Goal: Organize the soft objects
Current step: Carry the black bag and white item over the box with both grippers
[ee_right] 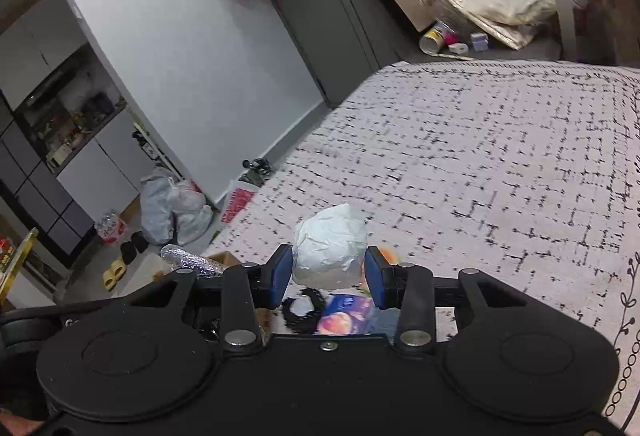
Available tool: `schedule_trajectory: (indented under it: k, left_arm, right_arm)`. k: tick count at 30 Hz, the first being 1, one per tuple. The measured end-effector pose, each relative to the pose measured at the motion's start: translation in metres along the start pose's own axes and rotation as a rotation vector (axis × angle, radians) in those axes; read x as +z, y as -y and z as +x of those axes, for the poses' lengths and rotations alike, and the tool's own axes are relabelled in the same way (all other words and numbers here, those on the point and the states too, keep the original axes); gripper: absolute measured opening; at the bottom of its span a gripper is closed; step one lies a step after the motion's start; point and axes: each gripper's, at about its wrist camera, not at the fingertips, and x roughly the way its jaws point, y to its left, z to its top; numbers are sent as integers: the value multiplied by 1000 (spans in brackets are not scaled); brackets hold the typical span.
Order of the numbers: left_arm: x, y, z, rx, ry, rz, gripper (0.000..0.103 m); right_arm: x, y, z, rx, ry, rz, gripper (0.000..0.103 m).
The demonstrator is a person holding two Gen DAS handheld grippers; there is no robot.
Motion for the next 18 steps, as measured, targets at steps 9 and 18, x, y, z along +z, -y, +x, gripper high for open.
schedule_trajectory:
  k: [9, 18]
  left_arm:
    - [13, -26, -19, 20, 8, 1, 29]
    - [23, -53, -35, 45, 24, 6, 29]
  right_arm:
    - [-3, -34, -4, 33, 18, -45, 39]
    - [-11, -61, 2, 56, 10, -77, 39]
